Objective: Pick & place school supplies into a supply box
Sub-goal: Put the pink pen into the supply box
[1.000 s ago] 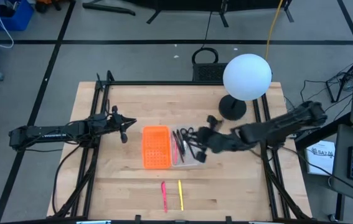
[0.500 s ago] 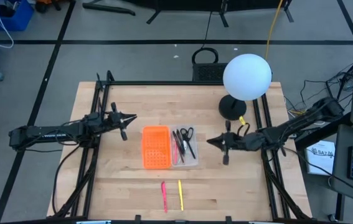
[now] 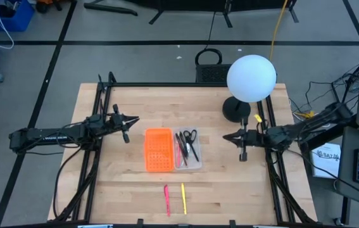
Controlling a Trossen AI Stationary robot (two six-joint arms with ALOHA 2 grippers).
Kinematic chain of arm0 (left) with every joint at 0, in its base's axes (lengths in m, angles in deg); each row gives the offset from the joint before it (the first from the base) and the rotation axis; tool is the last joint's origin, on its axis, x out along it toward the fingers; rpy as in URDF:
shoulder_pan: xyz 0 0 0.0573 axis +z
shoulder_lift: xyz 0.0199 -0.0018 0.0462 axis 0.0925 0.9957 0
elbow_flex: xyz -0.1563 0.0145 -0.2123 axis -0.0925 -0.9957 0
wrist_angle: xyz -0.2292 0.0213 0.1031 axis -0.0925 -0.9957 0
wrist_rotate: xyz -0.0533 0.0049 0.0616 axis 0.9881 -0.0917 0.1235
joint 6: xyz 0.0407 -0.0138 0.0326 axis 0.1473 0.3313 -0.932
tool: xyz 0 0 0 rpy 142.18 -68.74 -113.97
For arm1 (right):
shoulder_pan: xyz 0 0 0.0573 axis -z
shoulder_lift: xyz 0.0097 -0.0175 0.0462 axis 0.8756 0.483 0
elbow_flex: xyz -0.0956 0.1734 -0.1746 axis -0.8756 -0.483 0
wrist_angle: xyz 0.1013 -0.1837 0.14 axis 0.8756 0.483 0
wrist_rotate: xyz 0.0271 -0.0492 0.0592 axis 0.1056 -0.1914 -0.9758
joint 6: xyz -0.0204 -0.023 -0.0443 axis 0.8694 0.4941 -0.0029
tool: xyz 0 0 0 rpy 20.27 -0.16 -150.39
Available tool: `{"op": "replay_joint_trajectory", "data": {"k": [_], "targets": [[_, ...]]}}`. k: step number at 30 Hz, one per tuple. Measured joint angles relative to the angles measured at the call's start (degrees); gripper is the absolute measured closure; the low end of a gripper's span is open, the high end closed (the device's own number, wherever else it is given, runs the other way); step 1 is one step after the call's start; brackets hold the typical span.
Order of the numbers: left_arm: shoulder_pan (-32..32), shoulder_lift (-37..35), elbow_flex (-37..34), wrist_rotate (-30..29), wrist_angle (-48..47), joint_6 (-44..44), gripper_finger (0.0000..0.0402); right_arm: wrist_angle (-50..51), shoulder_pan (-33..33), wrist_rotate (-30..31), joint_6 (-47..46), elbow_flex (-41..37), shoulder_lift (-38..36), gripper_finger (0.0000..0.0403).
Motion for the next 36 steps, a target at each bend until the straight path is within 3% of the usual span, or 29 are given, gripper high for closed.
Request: {"op": "replay_joint_trajectory", "data": {"k": [9,16,25,28,32,36], "targets": [[0.0,0.02,0.0,-1.13,-3.4,0.36,0.0357,10.34,-0.1,-1.31,0.31,-1.41,-8.26,0.0403],[0.0,0.0,0.0,-3.48,-3.28,4.89,0.0357,5.49,-0.02,-9.39,3.64,-6.71,-9.54,0.0403],[0.0,0.02,0.0,-6.03,-2.91,11.92,0.0358,-3.16,-0.06,-10.93,7.26,-12.9,-11.16,0.0403],[-0.27,0.0,0.42,-4.26,0.37,10.87,0.0373,-3.97,-0.06,-10.91,7.96,-12.94,-11.18,0.0403],[-2.2,0.13,6.58,-2.28,-1.14,10.79,0.0395,-5.16,-0.06,-10.91,10.51,-13.02,-11.2,0.0403],[-6.11,3.69,17.93,-8.16,-14.77,13.68,0.0398,-4.85,-0.04,-10.88,10.73,-13.06,-11.17,0.0403]]}}
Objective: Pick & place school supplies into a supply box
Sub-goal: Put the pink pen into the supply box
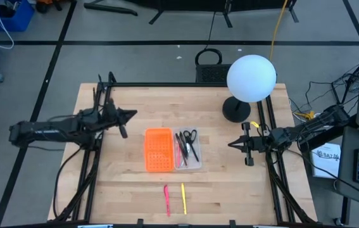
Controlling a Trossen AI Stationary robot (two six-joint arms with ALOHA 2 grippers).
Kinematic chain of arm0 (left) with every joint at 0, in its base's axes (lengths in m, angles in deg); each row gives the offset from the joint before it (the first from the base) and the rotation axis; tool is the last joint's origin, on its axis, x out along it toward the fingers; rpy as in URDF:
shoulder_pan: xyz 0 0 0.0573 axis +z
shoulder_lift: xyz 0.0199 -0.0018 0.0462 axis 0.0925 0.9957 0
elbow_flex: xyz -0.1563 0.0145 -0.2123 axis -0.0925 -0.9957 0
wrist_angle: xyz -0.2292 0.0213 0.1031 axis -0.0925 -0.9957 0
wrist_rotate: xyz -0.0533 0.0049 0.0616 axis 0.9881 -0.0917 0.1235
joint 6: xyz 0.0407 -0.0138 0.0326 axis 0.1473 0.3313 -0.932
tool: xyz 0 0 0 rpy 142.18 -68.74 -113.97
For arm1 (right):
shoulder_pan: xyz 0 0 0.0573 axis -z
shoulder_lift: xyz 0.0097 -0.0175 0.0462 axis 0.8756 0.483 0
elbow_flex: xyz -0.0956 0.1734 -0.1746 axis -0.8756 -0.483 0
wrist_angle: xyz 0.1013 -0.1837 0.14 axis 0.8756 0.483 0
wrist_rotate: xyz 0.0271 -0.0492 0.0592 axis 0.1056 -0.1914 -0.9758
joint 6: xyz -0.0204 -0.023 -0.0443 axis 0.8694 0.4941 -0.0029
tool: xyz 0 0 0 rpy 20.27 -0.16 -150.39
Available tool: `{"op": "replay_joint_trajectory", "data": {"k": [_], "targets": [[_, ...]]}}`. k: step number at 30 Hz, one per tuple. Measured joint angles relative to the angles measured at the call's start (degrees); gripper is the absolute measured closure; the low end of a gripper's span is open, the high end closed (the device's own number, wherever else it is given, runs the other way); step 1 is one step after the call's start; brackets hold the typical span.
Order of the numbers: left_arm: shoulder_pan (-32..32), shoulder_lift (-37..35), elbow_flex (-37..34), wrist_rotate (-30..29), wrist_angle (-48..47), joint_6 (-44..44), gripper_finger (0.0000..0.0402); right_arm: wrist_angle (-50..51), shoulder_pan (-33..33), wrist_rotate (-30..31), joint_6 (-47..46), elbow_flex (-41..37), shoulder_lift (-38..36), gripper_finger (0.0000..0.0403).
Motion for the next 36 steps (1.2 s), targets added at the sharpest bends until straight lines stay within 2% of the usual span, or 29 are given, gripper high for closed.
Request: {"op": "replay_joint_trajectory", "data": {"k": [4,8,11,15,18,21,26,29,33,36], "targets": [[-6.88,8.77,12.71,-9.77,-14.65,5.19,0.0398,0.0,0.0,0.0,0.4,-0.04,0.01,0.0403],[-15.38,20.74,26.11,-20.57,-32.83,16.93,0.0399,-0.01,0.0,0.02,0.5,-0.09,-0.01,0.0403],[-22.74,31.14,37.47,-24.13,-49.1,30.8,0.04,-0.02,0.0,0.0,1.56,-0.09,-0.01,0.0403],[-32.54,45.31,53.28,-26.55,-64.69,47.52,0.04,-0.45,0.0,0.02,1.52,-0.11,-0.01,0.0403],[-37.68,55.87,64.69,-25.89,-74.19,59.95,0.04,-1.4,0.0,0.0,2.75,-0.11,-0.03,0.0403],[-41.16,65.0,73.72,-22.1,-81.3,73.8,0.04,-1.58,0.0,0.01,3.85,-0.15,-0.03,0.0403],[-44.41,77.94,83.12,-14.97,-82.47,89.45,0.04,-1.27,0.0,0.0,2.68,-0.15,-0.03,0.0403],[-45.52,85.42,88.42,-11.78,-82.54,96.22,0.04,-1.29,0.0,0.0,0.61,-0.15,-0.03,0.0403],[-46.28,94.78,95.39,-5.59,-82.46,101.47,0.04,-1.29,0.0,0.0,-1.66,-0.15,-0.03,0.0403],[-46.57,100.74,100.49,-3.19,-80.25,104.84,0.04,-1.73,0.0,0.01,-1.72,-0.15,-0.02,0.0403]]}}
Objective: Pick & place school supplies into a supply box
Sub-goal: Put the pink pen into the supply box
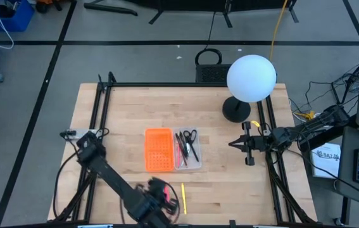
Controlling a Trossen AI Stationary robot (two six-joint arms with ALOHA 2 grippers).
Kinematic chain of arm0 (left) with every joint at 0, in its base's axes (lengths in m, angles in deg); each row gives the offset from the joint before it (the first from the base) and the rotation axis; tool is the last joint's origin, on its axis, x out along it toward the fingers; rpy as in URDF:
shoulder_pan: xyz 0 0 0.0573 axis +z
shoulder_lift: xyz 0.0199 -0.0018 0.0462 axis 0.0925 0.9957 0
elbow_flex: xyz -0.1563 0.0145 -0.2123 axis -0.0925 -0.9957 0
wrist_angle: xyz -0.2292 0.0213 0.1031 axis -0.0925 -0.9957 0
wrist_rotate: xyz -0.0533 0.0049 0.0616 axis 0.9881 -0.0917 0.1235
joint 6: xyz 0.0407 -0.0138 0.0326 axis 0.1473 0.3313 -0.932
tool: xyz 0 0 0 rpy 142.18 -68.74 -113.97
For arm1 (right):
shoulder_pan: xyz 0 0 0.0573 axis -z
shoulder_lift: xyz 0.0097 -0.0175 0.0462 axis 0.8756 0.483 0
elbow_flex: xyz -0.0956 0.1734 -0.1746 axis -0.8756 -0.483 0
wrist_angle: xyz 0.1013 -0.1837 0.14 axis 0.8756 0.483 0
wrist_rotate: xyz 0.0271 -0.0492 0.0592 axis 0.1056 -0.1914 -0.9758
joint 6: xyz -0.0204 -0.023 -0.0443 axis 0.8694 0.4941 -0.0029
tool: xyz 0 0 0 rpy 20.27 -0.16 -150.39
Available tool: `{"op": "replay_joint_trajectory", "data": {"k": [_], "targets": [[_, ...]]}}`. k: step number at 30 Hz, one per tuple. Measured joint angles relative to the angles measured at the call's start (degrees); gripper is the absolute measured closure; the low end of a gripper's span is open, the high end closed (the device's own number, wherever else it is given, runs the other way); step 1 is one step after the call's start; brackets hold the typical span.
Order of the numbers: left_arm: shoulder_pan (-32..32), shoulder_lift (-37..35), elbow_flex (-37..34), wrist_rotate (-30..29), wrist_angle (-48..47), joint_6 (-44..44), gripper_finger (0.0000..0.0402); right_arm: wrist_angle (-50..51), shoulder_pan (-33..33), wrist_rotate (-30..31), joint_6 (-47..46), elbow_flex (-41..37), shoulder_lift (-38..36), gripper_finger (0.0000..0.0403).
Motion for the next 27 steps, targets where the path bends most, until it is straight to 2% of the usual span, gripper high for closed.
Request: {"op": "replay_joint_trajectory", "data": {"k": [5,8,12,17,21,27], "targets": [[0.3,6.3,5.95,3.4,9.22,1.62,0.0398,-1.43,0.0,0.01,0.02,-0.01,0.01,0.0403],[0.89,7.48,7.62,7.07,9.53,1.58,0.04,-2.82,-0.02,0.01,1.43,-0.02,0.01,0.0403],[1.4,6.88,7.76,9.06,8.44,5.97,0.0395,-3.87,-0.02,-0.01,2.11,-0.02,-0.04,0.0403],[2.39,7.41,7.35,17.23,8.66,9.67,0.0397,-4.2,-0.02,0.01,7.4,-0.04,-0.06,0.0403],[3.34,8.01,6.08,17.49,8.66,10.4,0.0391,-4.38,-0.02,0.01,10.49,-0.04,-0.05,0.0403],[4.27,7.98,3.34,19.28,11.02,10.42,0.0348,-6.25,-0.02,0.01,10.92,-0.04,-0.05,0.0403]]}}
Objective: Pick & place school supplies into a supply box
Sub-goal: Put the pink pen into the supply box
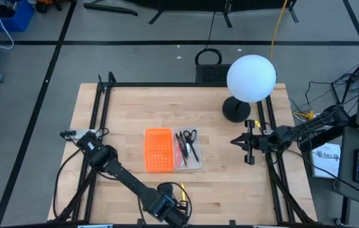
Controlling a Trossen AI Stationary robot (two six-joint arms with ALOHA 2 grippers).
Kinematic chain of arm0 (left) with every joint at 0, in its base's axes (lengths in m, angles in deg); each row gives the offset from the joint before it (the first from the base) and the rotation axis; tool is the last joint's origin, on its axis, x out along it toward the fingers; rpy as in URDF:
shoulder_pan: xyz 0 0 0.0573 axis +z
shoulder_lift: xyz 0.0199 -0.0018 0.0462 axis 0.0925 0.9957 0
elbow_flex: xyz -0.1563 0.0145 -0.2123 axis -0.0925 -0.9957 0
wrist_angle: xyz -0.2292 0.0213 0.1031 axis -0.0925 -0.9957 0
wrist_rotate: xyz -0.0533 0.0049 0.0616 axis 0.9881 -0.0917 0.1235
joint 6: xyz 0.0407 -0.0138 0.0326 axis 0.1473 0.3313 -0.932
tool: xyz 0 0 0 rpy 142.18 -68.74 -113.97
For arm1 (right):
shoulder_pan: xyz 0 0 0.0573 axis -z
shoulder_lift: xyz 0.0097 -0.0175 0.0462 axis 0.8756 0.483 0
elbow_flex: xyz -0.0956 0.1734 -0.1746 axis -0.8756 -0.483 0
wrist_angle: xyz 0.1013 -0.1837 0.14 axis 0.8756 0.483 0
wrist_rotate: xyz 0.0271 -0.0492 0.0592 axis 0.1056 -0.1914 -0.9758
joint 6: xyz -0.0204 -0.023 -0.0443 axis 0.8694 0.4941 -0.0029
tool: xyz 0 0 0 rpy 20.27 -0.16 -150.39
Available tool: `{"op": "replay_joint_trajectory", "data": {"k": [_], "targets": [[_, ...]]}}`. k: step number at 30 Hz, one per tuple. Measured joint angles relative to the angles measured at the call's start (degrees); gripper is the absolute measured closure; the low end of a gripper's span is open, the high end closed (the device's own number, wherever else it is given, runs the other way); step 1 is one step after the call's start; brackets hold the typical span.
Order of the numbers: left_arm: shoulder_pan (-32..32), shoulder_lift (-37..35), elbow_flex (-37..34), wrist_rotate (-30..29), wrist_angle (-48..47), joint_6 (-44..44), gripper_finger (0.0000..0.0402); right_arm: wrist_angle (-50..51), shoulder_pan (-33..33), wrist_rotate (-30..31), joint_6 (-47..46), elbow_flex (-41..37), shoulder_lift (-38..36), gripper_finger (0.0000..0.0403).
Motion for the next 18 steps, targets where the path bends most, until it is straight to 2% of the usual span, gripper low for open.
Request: {"op": "replay_joint_trajectory", "data": {"k": [4,13,18], "targets": [[-0.14,-0.01,-3.18,3.49,4.42,-2.82,0.0306,-0.97,0.0,0.0,-0.04,0.0,0.02,0.0403],[-0.35,0.0,-8.35,2.6,6.22,-4.63,0.0191,-2.12,0.0,-0.02,-2.82,0.0,0.0,0.0403],[0.48,0.0,-11.81,3.02,7.22,-5.05,0.0164,-1.47,0.0,-0.02,-3.6,0.0,0.0,0.0403]]}}
